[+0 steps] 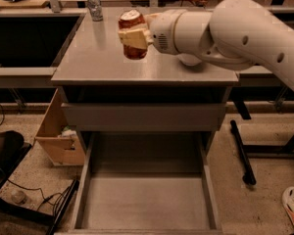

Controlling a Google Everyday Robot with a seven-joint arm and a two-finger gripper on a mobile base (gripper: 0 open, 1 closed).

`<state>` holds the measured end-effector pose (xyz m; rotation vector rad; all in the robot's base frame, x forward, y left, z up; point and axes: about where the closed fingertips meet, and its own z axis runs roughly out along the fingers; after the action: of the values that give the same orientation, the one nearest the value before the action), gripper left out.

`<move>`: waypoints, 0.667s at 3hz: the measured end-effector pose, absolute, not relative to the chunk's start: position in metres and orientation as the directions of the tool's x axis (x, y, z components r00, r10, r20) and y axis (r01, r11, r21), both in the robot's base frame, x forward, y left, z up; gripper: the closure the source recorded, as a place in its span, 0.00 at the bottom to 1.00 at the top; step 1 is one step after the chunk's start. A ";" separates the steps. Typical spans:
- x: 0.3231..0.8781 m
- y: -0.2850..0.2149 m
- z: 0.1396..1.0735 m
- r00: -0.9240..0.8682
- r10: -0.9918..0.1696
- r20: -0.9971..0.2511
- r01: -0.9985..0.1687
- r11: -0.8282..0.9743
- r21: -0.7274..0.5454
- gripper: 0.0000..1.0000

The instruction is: Place coke can into middle drawer

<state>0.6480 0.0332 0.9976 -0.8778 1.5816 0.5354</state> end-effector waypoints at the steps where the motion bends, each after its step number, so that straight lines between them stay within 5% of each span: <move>1: 0.667 -0.016 0.929 -0.029 -0.070 -0.997 -0.780 0.626 -0.022 1.00; 2: 0.667 -0.016 0.929 -0.029 -0.070 -0.997 -0.780 0.626 -0.022 1.00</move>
Offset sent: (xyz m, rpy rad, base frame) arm 0.0148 -0.0322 -0.0297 0.1279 0.0166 -0.0174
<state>0.6674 -0.0157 0.9287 -0.7442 1.5124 0.6614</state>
